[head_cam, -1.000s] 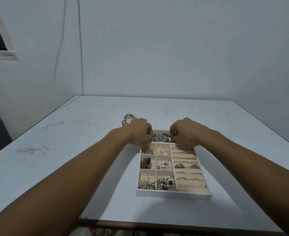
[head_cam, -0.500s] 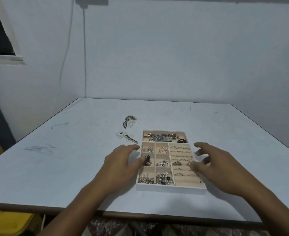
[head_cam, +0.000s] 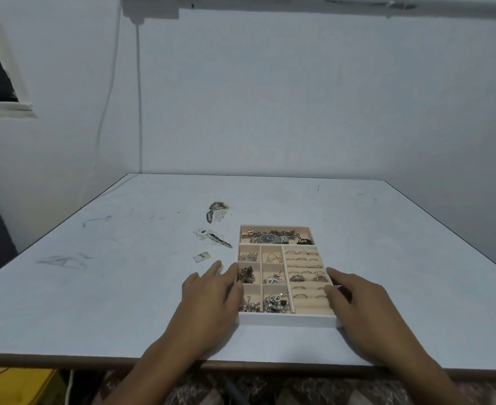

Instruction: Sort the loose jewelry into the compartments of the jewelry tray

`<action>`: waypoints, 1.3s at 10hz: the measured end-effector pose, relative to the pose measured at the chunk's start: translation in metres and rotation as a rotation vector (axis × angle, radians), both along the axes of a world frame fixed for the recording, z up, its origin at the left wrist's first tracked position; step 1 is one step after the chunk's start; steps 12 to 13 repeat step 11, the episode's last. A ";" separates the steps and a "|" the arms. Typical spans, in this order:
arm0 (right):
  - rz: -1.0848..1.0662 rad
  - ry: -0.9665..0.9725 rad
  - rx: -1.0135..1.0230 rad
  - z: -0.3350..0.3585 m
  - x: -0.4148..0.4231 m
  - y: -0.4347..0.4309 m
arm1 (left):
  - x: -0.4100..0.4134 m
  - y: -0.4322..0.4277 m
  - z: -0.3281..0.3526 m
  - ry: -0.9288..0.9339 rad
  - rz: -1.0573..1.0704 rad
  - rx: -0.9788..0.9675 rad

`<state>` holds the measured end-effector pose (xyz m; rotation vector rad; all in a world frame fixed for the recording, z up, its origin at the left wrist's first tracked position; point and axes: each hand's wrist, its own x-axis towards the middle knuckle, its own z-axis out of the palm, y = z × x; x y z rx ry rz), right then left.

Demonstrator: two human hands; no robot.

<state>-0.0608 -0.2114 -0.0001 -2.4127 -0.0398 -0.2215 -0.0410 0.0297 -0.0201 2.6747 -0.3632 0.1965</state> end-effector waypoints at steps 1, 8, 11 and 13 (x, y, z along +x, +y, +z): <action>-0.003 -0.039 -0.022 -0.003 0.002 0.000 | 0.001 -0.005 0.000 -0.007 0.007 0.020; -0.004 -0.020 -0.141 0.000 0.124 0.000 | 0.105 -0.013 0.021 0.006 0.050 -0.013; -0.013 -0.034 -0.082 -0.007 0.126 -0.001 | 0.110 -0.010 0.017 -0.032 0.027 -0.099; -0.013 -0.034 -0.082 -0.007 0.126 -0.001 | 0.110 -0.010 0.017 -0.032 0.027 -0.099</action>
